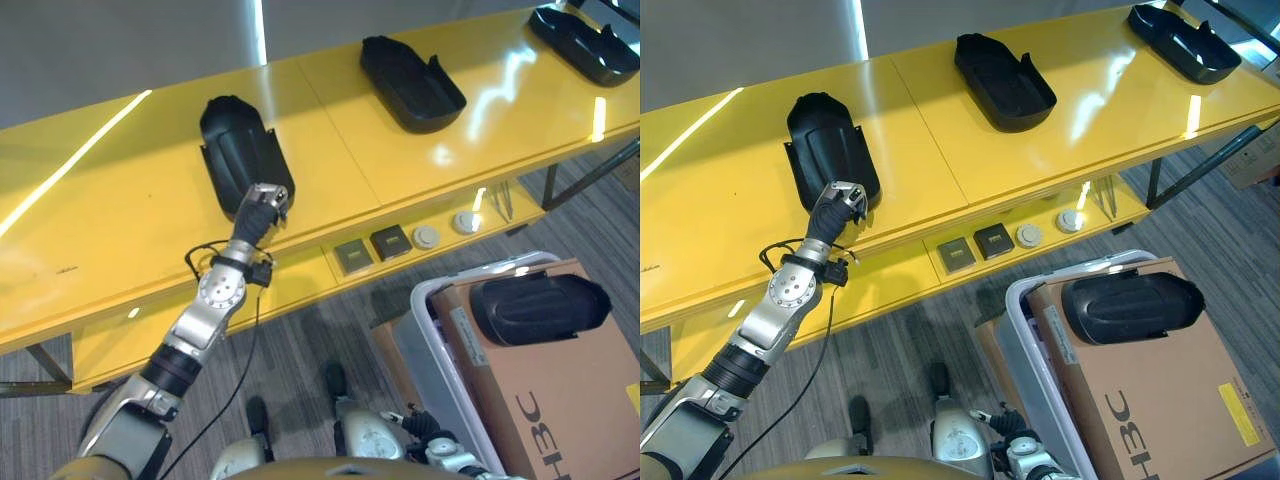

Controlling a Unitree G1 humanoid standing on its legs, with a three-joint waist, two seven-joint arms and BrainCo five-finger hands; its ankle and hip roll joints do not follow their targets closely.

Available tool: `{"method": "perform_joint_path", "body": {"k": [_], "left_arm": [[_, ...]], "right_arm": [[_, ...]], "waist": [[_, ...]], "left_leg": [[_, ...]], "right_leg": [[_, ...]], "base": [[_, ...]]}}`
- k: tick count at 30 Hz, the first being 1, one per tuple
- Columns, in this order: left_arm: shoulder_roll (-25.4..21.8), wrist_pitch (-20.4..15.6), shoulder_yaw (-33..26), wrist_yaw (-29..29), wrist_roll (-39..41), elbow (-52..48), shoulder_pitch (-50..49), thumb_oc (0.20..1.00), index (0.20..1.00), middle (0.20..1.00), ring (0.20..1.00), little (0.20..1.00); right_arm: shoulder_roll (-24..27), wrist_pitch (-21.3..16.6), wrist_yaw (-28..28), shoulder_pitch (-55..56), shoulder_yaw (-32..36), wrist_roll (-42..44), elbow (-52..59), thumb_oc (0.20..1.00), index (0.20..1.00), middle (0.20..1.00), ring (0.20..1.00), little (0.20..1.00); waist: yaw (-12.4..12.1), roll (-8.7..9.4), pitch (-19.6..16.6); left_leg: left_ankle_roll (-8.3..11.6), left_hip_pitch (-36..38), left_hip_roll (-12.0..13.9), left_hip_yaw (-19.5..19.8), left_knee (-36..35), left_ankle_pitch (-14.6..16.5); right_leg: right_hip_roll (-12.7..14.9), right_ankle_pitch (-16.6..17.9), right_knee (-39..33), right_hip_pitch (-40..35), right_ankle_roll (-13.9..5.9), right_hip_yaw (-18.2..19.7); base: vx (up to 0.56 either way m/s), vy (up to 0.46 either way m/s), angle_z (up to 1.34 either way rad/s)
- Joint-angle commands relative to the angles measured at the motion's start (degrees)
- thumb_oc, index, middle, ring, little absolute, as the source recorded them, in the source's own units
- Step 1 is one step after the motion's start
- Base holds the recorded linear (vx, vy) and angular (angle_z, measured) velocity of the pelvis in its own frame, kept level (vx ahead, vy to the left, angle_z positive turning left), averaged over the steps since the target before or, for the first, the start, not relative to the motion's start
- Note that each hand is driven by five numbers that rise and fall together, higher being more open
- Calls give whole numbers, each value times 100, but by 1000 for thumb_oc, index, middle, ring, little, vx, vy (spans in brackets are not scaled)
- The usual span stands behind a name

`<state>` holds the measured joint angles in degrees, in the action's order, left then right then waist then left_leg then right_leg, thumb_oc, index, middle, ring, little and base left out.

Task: Move parts from the plastic box to the shelf.

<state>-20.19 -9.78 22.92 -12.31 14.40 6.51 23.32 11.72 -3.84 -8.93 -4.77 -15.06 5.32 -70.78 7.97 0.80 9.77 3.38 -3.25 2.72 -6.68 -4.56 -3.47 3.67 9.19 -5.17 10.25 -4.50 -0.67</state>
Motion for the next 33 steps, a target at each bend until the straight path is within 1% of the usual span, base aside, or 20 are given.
{"method": "perform_joint_path", "body": {"k": [1,5,11,15,20,24,25,26,27,28,29,30,31,33], "left_arm": [[-61,-256,-264,-255,-162,414,364,200,200,200,200,200],[-89,-254,-336,-403,-213,574,504,200,200,200,200,200],[-214,-284,-544,-780,-351,779,866,200,200,200,200,200],[-308,-312,-635,-899,-421,756,1005,200,200,200,200,200],[-308,-361,-696,-930,-418,618,1024,200,200,200,200,200],[-302,-432,-746,-710,-319,-74,748,200,200,200,200,200],[-305,-544,-802,-392,-63,-790,315,200,200,200,200,200],[-323,-573,-828,-262,-8,-1012,109,200,200,200,200,200],[-352,-649,-869,-67,60,-1513,-287,200,200,200,200,200],[-355,-636,-878,-60,63,-1539,-314,200,200,200,200,200],[-365,-643,-937,57,186,-1785,-595,200,200,200,200,200],[-341,-654,-965,144,259,-1980,-869,322,322,322,322,322],[-414,-619,-969,304,253,-2206,-1323,1000,1000,1000,1000,1000],[-509,-594,-1004,351,147,-2336,-1487,1000,1000,1000,1000,1000]], "right_arm": [[-32,-12,-62,146,-166,35,-181,1000,1000,1000,1000,1000],[-30,-20,-86,135,-166,41,-185,1000,1000,1000,1000,1000],[-45,-83,-108,84,-240,62,-83,1000,1000,1000,1000,1000],[-31,-109,-103,63,-268,70,-56,1000,1000,1000,1000,1000],[-23,-116,-106,58,-244,81,-90,1000,1000,1000,1000,1000],[-28,-103,-111,75,-178,93,-140,1000,1000,1000,1000,1000],[-39,-74,-112,93,-104,128,-176,1000,1000,1000,1000,1000],[-45,-69,-100,117,-81,134,-174,1000,1000,1000,1000,1000],[-58,-52,-87,143,-8,157,-194,1000,1000,1000,1000,1000],[-59,-53,-87,153,-15,157,-193,1000,1000,1000,1000,1000],[-68,-44,-76,180,4,159,-184,1000,1000,1000,1000,1000],[-89,-38,-55,211,8,142,-193,1000,1000,1000,1000,1000],[-111,-13,-45,239,29,102,-206,1000,1000,1000,1000,1000],[-128,-9,-33,264,34,95,-203,1000,1000,1000,1000,1000]], "waist": [[15,90,70],[39,91,87],[76,129,124],[85,148,118],[74,148,115],[19,141,86],[-44,133,38],[-72,139,-5],[-141,149,-100],[-135,150,-99],[-172,165,-161],[-212,178,-211],[-288,204,-311],[-309,223,-353]], "left_leg": [[151,-273,359,225,-44,191],[151,-352,361,217,-44,159],[170,-461,388,192,-44,120],[179,-478,407,174,-44,121],[188,-419,421,163,-44,134],[184,-325,442,210,-44,164],[181,-211,444,238,-44,207],[180,-155,447,250,-44,233],[177,-35,459,286,-44,288],[177,-21,459,288,-44,291],[176,52,469,321,-44,322],[172,144,480,356,-44,354],[160,292,494,405,-44,409],[158,360,501,433,-44,430]], "right_leg": [[603,-436,17,-86,-597,58],[594,-408,17,5,-599,79],[557,-373,17,153,-600,140],[539,-378,17,190,-605,160],[531,-404,17,140,-600,159],[528,-454,17,5,-591,123],[529,-509,17,-148,-586,81],[529,-529,17,-211,-587,63],[528,-588,17,-370,-571,15],[528,-592,17,-385,-571,11],[524,-629,17,-490,-552,-20],[521,-676,40,-599,-542,-52],[522,-757,115,-764,-527,-107],[514,-814,180,-840,-519,-144]], "base": [[0,0,0],[-2,-1,-2],[9,-5,-8],[0,0,-1],[0,0,0],[10,-4,0],[52,-16,0],[84,-8,6],[59,-3,9],[64,-5,8],[42,-13,9],[71,-16,19],[43,-8,31],[28,-5,28]]}}
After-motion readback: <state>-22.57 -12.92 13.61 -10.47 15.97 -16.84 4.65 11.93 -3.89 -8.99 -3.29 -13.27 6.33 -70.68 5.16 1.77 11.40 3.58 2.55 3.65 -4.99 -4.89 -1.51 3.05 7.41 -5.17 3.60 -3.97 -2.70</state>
